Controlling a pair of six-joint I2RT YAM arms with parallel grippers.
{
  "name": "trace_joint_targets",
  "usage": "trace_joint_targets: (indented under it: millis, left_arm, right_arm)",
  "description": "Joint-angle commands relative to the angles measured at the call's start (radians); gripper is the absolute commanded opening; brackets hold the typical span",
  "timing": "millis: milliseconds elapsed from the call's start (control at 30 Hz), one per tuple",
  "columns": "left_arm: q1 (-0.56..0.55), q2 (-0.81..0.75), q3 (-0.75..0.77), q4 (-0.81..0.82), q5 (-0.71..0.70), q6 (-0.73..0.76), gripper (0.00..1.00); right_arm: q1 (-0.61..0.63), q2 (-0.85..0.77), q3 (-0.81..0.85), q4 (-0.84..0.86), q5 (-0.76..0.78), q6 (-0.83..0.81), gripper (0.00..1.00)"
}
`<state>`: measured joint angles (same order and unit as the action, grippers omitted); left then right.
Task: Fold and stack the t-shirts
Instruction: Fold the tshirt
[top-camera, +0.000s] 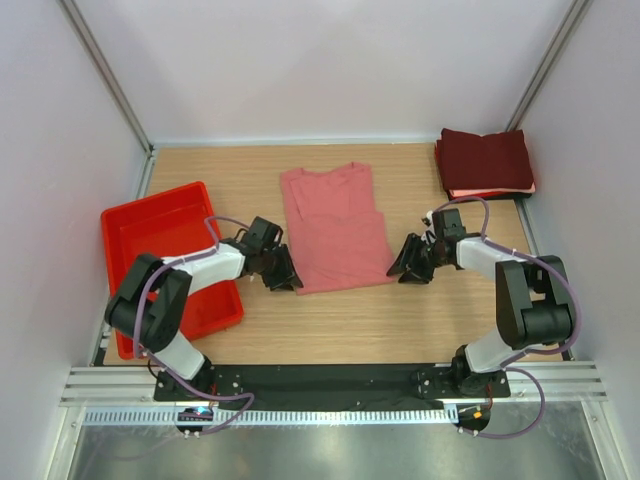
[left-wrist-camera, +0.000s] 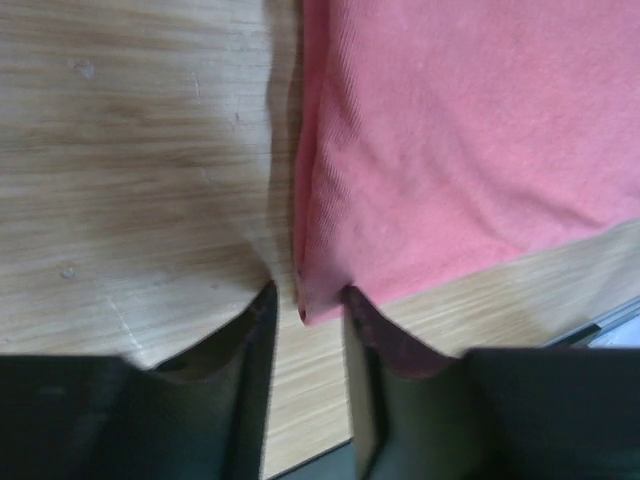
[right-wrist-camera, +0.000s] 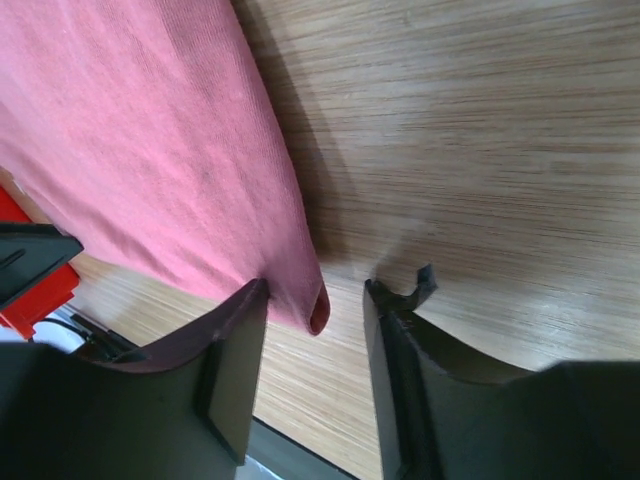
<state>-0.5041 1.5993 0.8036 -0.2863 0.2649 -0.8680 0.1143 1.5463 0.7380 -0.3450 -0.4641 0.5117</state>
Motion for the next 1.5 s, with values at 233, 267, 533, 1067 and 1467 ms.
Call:
trace_joint_targets:
  millis: [233,267,533,1067,1467]
  left_arm:
    - [-0.014,-0.036,-0.001,-0.008,0.020,-0.002,0.00]
    - [-0.022,-0.065,0.000,-0.037,0.013,-0.002,0.00]
    - [-0.097,-0.179,-0.024,-0.134,-0.052,-0.026,0.00]
    - [-0.175,-0.374,0.078,-0.326,-0.197,-0.069,0.00]
    - [-0.090,-0.221,0.339,-0.409,-0.271,0.012,0.00]
  right_arm:
    - [0.001,-0.132,-0.035,-0.014,0.037,0.001,0.01]
    - [-0.001,-0.152,-0.038,-0.023,0.051,-0.004,0.01]
    - [-0.001,-0.294,-0.114,-0.080,0.091,-0.018,0.01]
    - [0.004,-0.574,0.021,-0.301,0.176,0.025,0.01]
    - [0.004,-0.346,0.277,-0.184,0.189,0.013,0.01]
